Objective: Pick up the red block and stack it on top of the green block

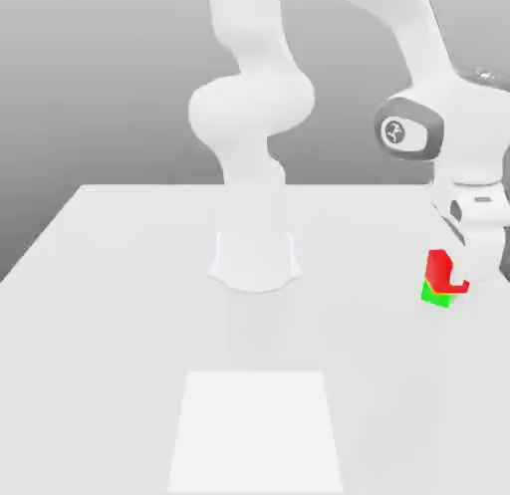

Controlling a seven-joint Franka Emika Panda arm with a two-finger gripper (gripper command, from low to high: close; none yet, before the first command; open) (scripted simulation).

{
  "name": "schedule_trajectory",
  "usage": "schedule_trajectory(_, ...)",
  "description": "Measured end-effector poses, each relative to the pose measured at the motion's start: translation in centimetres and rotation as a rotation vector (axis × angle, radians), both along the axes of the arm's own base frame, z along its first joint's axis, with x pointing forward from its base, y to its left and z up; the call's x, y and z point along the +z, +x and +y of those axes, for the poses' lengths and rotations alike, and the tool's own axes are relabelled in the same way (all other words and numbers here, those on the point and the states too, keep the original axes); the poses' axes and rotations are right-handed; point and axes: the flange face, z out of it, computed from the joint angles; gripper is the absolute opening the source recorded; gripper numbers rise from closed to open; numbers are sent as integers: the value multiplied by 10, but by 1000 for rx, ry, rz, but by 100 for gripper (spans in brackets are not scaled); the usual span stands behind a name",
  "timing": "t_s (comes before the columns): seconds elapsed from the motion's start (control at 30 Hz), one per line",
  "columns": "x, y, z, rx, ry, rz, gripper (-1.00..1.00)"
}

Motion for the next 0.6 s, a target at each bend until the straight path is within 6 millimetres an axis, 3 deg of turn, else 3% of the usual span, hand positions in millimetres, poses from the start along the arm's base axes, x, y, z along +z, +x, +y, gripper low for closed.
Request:
schedule_trajectory(0.27, 4, -88, 30, 108, -20, -28, -100)
schedule_trajectory(0.5, -53, -95, 32, 115, -23, -34, -100)
schedule_trajectory(0.53, -58, -95, 31, 115, -23, -33, 100)
schedule_trajectory(0.6, -58, -95, 31, 115, -23, -33, 100)
